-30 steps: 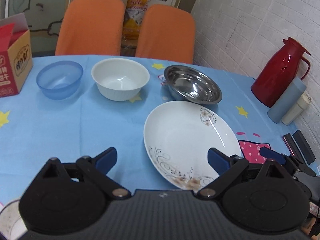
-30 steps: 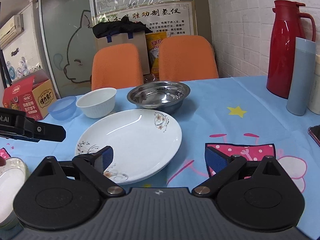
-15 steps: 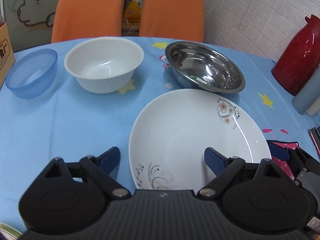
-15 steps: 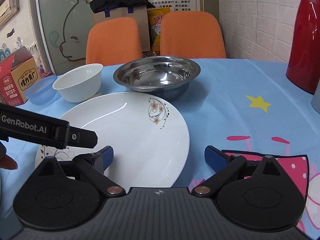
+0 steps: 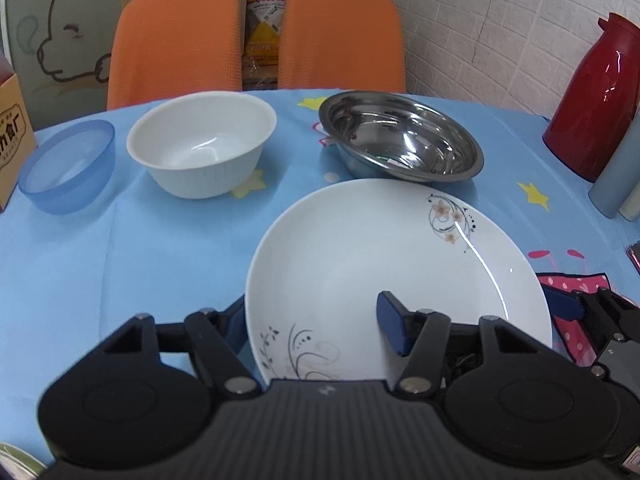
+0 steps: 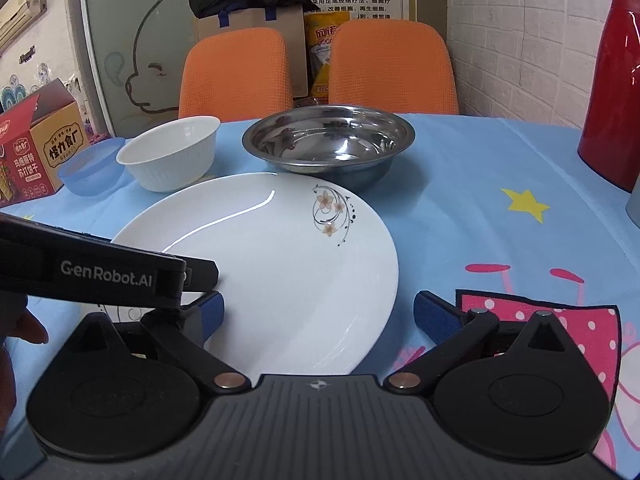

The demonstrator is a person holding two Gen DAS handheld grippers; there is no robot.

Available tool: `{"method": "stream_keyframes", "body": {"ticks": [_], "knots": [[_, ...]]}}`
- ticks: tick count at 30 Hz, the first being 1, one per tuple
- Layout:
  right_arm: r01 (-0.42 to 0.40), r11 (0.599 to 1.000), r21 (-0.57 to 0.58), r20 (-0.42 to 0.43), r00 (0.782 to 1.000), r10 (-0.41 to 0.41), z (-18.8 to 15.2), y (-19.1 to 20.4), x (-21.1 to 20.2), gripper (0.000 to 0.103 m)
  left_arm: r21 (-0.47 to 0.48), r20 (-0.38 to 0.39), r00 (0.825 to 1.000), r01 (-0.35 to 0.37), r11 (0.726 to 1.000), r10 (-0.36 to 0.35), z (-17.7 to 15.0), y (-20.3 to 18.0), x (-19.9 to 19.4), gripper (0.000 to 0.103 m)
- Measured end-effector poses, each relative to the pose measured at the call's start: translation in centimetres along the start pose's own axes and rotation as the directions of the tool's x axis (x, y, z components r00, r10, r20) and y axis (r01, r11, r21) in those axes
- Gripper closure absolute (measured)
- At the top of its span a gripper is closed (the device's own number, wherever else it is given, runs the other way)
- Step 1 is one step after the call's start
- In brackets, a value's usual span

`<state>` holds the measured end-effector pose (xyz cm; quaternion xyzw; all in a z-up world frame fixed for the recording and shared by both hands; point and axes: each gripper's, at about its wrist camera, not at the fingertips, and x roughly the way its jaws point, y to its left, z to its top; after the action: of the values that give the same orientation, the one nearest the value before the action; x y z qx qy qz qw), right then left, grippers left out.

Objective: Organize plates and bowls
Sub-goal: 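Close both tools on the floral plate rim and lift it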

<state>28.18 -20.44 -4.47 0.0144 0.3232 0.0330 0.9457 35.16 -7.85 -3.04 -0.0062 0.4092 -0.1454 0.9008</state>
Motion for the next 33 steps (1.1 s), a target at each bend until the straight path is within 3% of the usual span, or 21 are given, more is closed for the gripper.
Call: {"method": "stream_keyframes", "body": {"ticks": [3, 13, 21, 24, 33], "knots": [[0.003, 1.0, 0.001, 0.029, 1.0, -0.003, 0.1, 0.7, 0.0, 0.0, -0.039, -0.008, 1.0, 0.004, 0.999, -0.005, 0.2, 0.2, -0.1, 0.056], [0.031, 0.999, 0.013, 0.082, 0.996, -0.032, -0.7, 0.9, -2.0, 0.0, -0.006, 0.006, 1.0, 0.023, 1.0, -0.023, -0.9, -0.3, -2.2, 0.057], [-0.011, 1.0, 0.023, 0.038, 0.999, 0.01, -1.7, 0.7, -2.4, 0.0, -0.022, -0.01, 0.999, 0.047, 0.999, -0.048, -2.0, 0.1, -2.3, 0.052], [-0.027, 0.999, 0.043, 0.032, 0.999, 0.026, -1.5, 0.1, -2.5, 0.0, -0.011, -0.002, 1.0, 0.026, 1.0, -0.026, -1.8, 0.2, -2.0, 0.052], [0.007, 1.0, 0.005, 0.032, 0.999, -0.007, -1.4, 1.2, -1.7, 0.0, -0.014, 0.007, 1.0, 0.007, 1.0, -0.007, -1.9, -0.5, -2.4, 0.054]]}}
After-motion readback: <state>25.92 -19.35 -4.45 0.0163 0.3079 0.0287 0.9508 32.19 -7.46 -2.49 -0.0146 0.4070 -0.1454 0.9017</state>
